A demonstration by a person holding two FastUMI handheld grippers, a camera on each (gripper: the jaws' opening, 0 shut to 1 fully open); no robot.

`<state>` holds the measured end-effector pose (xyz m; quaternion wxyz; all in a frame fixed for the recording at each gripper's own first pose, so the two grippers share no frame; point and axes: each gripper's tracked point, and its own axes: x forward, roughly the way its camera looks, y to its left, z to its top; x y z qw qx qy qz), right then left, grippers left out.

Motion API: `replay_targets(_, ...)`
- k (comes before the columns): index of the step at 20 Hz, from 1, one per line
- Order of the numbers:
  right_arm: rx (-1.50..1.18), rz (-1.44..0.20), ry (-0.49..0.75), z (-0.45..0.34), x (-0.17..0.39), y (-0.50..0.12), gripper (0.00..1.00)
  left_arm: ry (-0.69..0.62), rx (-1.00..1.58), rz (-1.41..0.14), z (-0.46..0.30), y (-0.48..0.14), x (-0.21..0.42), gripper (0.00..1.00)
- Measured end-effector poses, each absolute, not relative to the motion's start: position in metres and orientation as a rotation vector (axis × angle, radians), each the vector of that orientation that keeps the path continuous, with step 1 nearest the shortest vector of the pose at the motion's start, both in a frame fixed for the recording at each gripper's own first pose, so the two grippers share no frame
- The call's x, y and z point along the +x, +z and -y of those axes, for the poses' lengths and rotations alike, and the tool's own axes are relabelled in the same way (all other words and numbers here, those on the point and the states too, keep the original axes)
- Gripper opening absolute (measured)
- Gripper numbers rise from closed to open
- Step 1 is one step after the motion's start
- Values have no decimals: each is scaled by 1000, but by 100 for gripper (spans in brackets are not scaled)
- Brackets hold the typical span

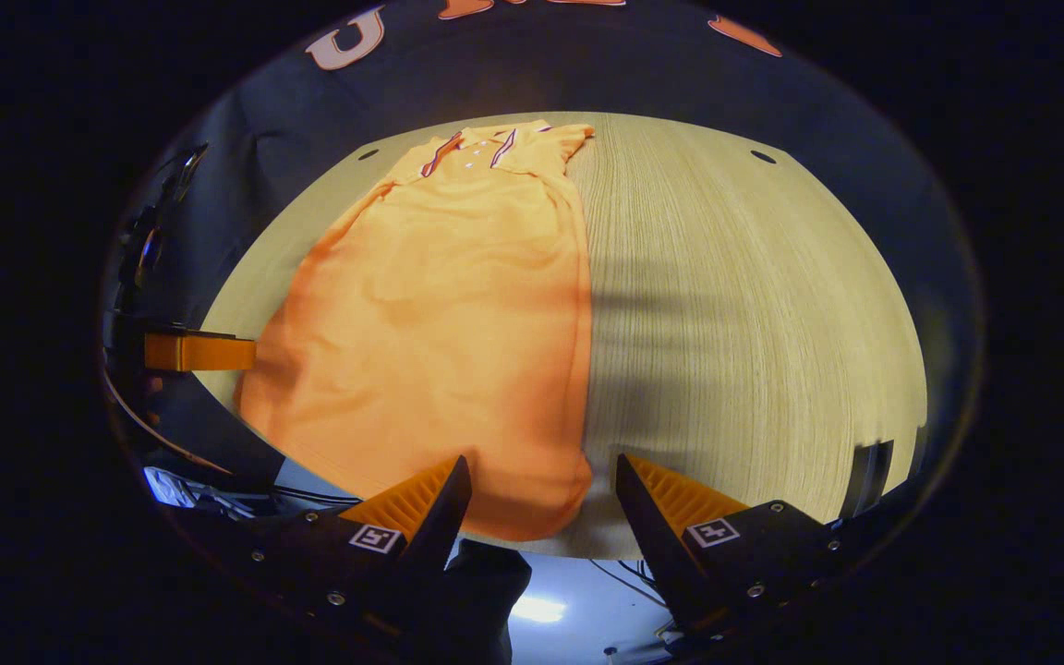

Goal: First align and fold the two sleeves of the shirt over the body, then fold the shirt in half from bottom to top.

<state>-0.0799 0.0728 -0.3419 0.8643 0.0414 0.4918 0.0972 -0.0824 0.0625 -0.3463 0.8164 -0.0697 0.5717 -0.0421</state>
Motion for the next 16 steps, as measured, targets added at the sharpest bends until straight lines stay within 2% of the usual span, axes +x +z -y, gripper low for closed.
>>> replay_targets(6, 9, -1003, 202, -77, -82, -347, 87, -52, -81, -1177, -72, -372, -100, 99)
replay_targets(7, -2, -992, 189, -76, -81, -348, 78, -46, -74, -1150, -74, -373, -98, 99)
replay_targets(9, -20, -960, 190, -80, -82, -347, 77, -54, -35, -1111, -75, -373, -97, 98)
replay_targets(10, -11, -952, 189, -80, -81, -348, 66, -85, -10, -1075, -73, -374, -94, 97)
replay_targets(11, 1, -934, 183, -81, -80, -347, 67, -90, -7, -1044, -73, -372, -91, 98)
replay_targets(12, 13, -919, 172, -81, -78, -346, 53, -78, -19, -1014, -73, -371, -90, 97)
replay_targets(13, 25, -903, 159, -80, -75, -347, 48, -74, -17, -981, -72, -373, -89, 98)
replay_targets(15, 29, -895, 158, -83, -74, -348, 27, -68, -19, -907, -71, -373, -86, 98)
replay_targets(16, 11, -894, 172, -85, -73, -349, 32, -76, -29, -882, -67, -372, -85, 98)
